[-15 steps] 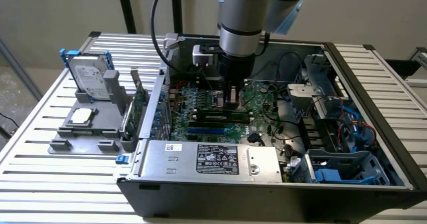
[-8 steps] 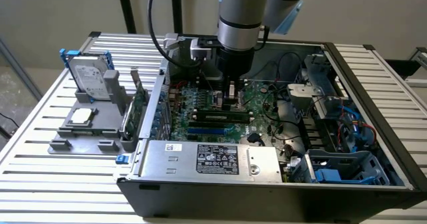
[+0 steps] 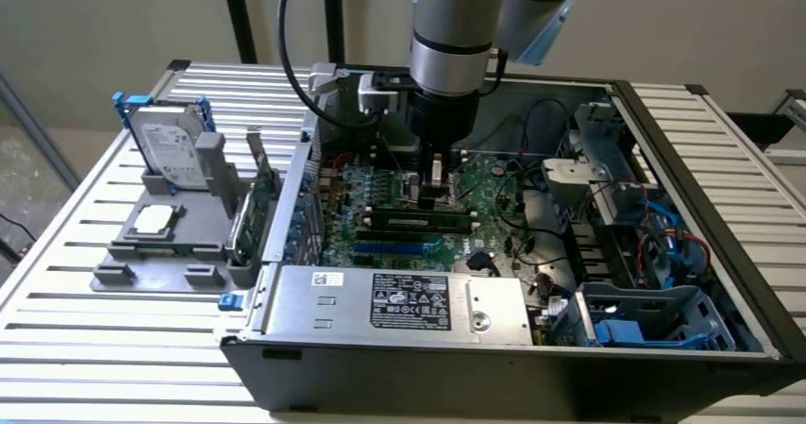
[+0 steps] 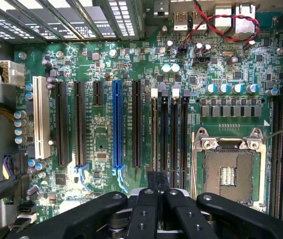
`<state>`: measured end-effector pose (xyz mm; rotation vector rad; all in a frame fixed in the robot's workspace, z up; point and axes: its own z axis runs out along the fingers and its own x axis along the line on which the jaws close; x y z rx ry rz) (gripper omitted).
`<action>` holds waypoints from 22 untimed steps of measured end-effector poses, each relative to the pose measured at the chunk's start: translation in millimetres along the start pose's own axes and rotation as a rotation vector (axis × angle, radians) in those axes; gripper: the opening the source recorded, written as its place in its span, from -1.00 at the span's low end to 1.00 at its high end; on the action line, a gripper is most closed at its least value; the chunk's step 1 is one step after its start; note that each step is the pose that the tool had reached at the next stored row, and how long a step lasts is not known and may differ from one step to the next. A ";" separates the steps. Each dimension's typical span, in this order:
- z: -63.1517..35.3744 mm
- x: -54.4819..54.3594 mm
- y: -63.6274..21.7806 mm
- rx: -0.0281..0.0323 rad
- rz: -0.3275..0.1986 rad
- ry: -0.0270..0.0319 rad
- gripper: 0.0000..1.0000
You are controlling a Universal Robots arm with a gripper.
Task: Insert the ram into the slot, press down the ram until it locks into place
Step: 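Press down the ram until it locks into place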
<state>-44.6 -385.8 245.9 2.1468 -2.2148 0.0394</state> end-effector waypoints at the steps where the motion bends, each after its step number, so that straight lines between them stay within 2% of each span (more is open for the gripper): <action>1: 0.0 0.0 0.0 0.0000 0.000 0.0000 -0.79; 9: 1.0 -0.1 0.0 0.0000 0.000 0.0002 -0.79; 20: 14.8 -2.1 -0.3 0.0063 0.000 -0.0001 -0.79; 22: 17.0 -2.0 -0.2 0.0070 0.000 0.0015 -0.79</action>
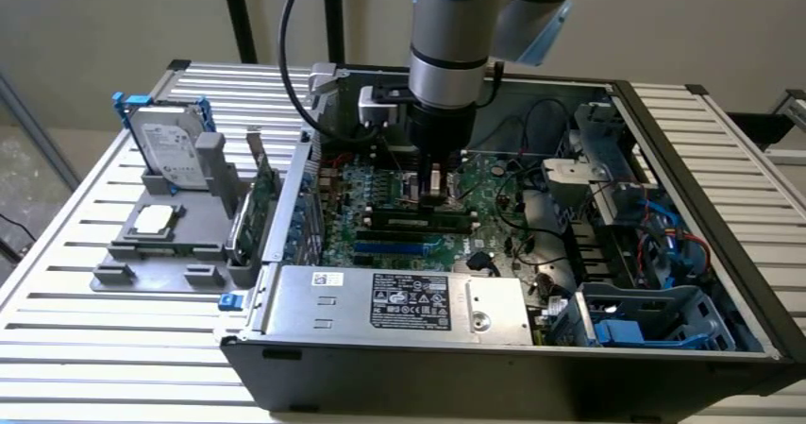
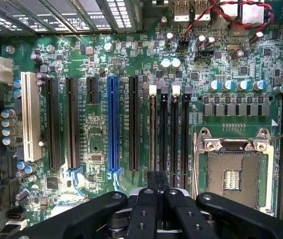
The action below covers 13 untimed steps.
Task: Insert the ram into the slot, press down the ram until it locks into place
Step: 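Press down the ram until it locks into place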
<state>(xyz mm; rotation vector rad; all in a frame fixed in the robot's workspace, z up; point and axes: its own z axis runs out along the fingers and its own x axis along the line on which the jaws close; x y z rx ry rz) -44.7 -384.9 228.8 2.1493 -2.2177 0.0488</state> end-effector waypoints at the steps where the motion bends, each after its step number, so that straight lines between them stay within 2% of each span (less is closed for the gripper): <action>1: 1.7 -0.3 0.0 0.0008 0.000 -0.0010 -0.79; 5: 3.6 -0.1 0.0 0.0021 0.000 -0.0003 -0.79; 6: 0.6 -0.3 0.0 0.0029 0.000 -0.0032 -0.79; 13: -29.5 1.6 -0.5 0.0017 0.000 -0.0027 -0.79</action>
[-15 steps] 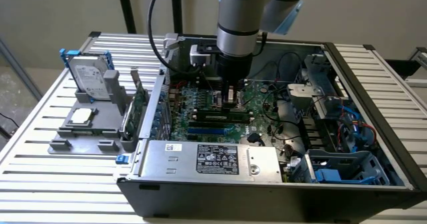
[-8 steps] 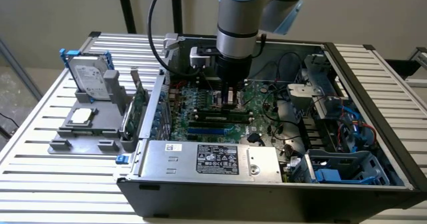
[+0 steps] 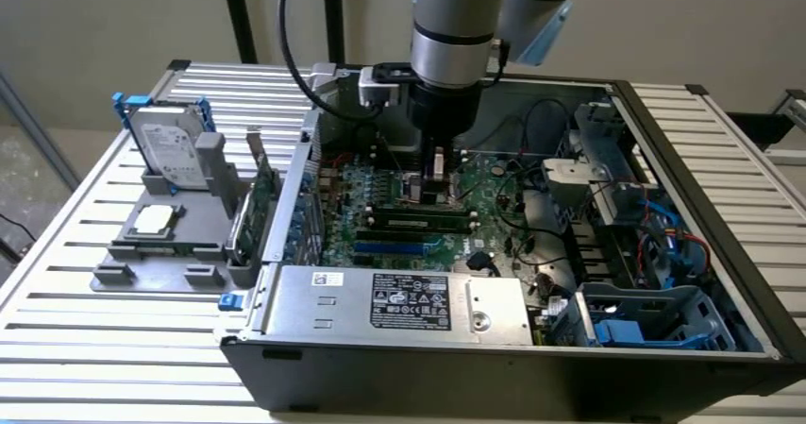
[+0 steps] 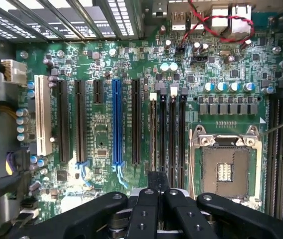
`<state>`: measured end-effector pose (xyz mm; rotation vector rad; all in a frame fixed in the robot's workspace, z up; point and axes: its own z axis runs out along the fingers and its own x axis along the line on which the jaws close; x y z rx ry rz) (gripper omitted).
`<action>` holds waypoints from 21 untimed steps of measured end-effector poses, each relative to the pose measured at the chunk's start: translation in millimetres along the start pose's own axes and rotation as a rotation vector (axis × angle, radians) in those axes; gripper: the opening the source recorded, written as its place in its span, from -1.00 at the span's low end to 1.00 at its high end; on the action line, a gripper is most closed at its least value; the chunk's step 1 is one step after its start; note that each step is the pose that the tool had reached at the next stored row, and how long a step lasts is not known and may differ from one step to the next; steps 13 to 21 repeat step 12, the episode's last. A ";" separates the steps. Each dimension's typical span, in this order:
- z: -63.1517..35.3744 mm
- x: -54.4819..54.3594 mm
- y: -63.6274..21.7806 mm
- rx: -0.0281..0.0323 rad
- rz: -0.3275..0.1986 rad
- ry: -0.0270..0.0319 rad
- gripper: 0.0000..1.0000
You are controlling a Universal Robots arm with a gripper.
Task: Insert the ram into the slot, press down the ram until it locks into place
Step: 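Press down the ram until it locks into place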
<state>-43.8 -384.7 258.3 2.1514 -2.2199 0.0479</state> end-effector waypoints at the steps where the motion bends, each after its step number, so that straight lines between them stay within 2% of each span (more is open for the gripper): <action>1: -3.8 0.2 -0.1 -0.0001 0.000 0.0001 -0.79; 3: -7.6 0.4 -0.1 -0.0004 0.000 0.0002 -0.79; 21: -7.6 0.4 -0.1 -0.0003 0.000 0.0000 -0.79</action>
